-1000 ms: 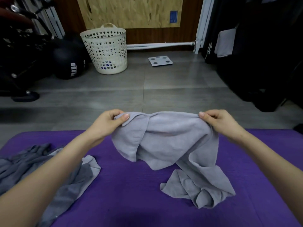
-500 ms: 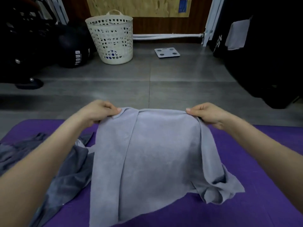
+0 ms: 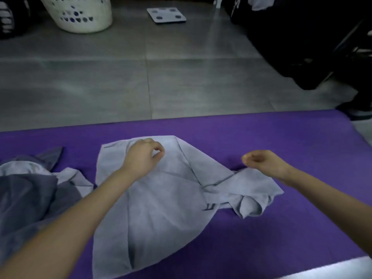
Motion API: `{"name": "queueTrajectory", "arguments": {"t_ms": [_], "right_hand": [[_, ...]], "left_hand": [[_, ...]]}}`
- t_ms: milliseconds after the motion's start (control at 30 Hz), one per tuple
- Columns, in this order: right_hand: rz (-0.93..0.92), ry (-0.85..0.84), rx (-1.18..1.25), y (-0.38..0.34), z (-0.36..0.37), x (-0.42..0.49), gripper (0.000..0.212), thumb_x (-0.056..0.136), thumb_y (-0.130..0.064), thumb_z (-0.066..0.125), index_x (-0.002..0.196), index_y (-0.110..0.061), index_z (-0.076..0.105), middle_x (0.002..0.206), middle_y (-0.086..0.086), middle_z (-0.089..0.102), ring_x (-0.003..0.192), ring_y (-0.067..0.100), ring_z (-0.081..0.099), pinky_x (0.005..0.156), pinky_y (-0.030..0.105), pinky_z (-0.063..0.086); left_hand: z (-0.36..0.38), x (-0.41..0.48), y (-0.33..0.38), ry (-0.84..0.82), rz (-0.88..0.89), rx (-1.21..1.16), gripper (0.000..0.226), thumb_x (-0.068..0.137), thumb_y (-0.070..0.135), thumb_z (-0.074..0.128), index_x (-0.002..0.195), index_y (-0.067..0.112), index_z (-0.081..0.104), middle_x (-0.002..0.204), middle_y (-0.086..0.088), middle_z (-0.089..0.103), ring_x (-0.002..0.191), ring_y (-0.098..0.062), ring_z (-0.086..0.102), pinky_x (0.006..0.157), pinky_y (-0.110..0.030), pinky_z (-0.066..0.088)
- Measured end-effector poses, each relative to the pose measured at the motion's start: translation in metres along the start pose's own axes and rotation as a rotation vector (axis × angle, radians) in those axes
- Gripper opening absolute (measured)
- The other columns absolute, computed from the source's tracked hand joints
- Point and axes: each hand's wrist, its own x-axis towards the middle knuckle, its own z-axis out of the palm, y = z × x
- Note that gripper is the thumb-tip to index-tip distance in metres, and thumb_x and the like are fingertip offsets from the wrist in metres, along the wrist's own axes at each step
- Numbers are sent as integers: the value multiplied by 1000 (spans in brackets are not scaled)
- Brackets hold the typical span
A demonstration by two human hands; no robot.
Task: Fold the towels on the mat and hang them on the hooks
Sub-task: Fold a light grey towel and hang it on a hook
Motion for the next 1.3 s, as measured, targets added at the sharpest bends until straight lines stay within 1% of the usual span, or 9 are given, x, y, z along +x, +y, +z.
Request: {"name": "queueTrajectory", "arguments": {"t_ms": [267, 400, 533, 700, 800, 933, 1067, 1200, 1300], "right_hand": [[68, 5, -500, 108, -21, 1, 53, 79, -51, 65, 129, -35, 53, 126, -5, 59, 118, 21, 52, 104, 40, 35], [-175, 209, -752, 107, -10, -2, 41, 76, -54, 41, 84, -29, 73, 87, -7, 71, 84, 25, 60, 80, 35, 27], [-301, 400, -488, 106, 3, -52, 12, 69, -38, 63, 62, -29, 65, 60, -12, 63, 57, 16, 58, 68, 38, 39], [-364, 181, -313, 114, 1, -86, 28, 74, -54, 49, 69, -33, 68, 70, -19, 66, 68, 3, 58, 76, 27, 33], [-403, 285, -298, 110, -7, -66, 38, 80, -52, 45, 98, -29, 70, 97, -14, 69, 88, 14, 59, 83, 32, 33], [-448, 6, -290, 96, -8, -27, 54, 83, -32, 56, 136, -28, 47, 133, -13, 53, 125, 12, 42, 102, 29, 21], [-451, -139, -437, 82, 0, -4, 38, 88, -30, 56, 126, -35, 55, 97, -21, 63, 96, 5, 48, 103, 35, 26], [-640, 212, -380, 62, 3, -48, 26, 78, -36, 45, 73, -27, 69, 58, -15, 58, 58, 13, 58, 71, 35, 43], [-704, -151, -157, 49, 7, -97, 17, 83, -28, 56, 85, -26, 73, 68, -21, 66, 60, -2, 60, 66, 27, 51]], "left_hand": [[82, 13, 81, -337, 90, -127, 19, 88, 27, 60, 96, 13, 70, 100, 0, 68, 94, -16, 61, 85, -27, 45], [111, 17, 108, -554, 38, -28, 37, 87, 42, 58, 112, 16, 64, 113, 3, 65, 105, -15, 59, 93, -33, 45], [130, 7, 137, -670, 56, 8, 27, 84, 37, 63, 105, 20, 65, 101, 5, 69, 91, -8, 61, 84, -24, 47], [116, -8, 149, -593, 196, 81, 16, 86, 30, 60, 84, 17, 70, 82, 3, 69, 74, -8, 57, 64, -19, 39], [95, -15, 145, -461, 415, 122, 21, 77, 35, 57, 76, 20, 72, 74, 8, 66, 69, -8, 59, 65, -17, 40], [65, -22, 137, -465, 626, 286, 28, 77, 42, 46, 71, 31, 71, 62, 16, 60, 58, -2, 56, 62, -16, 43], [31, -20, 123, -480, 587, 340, 21, 77, 40, 55, 72, 28, 71, 64, 16, 63, 59, -4, 60, 66, -19, 46], [-6, -9, 113, -376, 435, 419, 11, 70, 32, 65, 72, 25, 73, 67, 14, 66, 58, -10, 62, 56, -9, 35], [-25, -2, 97, -318, 242, 445, 2, 77, 29, 73, 77, 28, 74, 77, 15, 68, 64, -9, 59, 55, -12, 32]]}}
